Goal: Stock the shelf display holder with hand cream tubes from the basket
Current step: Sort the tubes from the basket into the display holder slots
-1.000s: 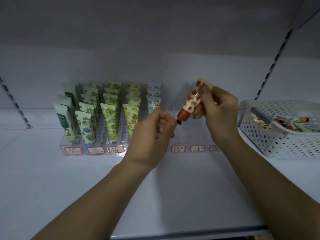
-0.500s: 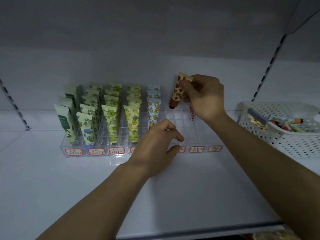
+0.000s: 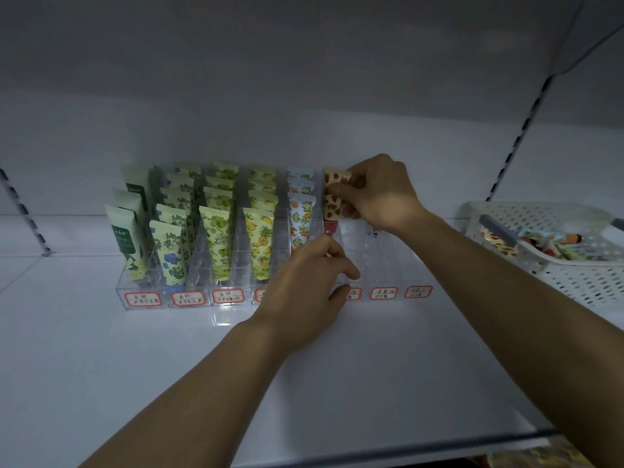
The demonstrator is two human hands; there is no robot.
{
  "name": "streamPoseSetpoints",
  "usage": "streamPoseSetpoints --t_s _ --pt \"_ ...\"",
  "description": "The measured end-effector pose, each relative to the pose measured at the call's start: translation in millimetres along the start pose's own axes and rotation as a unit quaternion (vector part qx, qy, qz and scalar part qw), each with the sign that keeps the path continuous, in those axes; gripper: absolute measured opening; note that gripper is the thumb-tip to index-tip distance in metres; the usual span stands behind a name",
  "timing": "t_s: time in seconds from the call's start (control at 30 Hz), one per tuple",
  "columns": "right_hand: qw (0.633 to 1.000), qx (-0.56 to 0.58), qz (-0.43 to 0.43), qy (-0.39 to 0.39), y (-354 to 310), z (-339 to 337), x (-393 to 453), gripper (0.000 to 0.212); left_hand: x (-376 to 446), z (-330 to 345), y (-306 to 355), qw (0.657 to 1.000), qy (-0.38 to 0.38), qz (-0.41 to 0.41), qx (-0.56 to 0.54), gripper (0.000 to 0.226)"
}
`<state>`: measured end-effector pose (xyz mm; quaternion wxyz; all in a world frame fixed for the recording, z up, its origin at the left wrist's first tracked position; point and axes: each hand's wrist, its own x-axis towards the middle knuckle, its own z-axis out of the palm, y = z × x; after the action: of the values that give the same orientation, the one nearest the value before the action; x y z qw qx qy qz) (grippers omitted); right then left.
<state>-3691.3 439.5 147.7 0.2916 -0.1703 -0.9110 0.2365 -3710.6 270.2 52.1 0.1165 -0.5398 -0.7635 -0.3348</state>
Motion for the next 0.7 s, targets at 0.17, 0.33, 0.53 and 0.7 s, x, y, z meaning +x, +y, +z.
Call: streamPoseSetpoints --t_s 0.17,0.33,0.53,0.7 --pt "0.999 0.036 0.012 0.007 6 -1 -11 0.032 -1 0 0 1.000 0.000 -0.001 0.003 0.022" --pt "0.949 0.117 0.033 0.289 48 4 -30 0.020 1 0 4 1.000 0.005 -0.009 0.012 0.058" --pt "0.981 0.040 0.030 0.190 64 5 -24 0.025 3 6 6 0.998 -0.013 -0.010 0.065 0.046" --pt "0.972 0.058 0.043 0.224 65 15 -25 0.021 3 9 5 0.997 -0.020 -0.012 0.069 0.047"
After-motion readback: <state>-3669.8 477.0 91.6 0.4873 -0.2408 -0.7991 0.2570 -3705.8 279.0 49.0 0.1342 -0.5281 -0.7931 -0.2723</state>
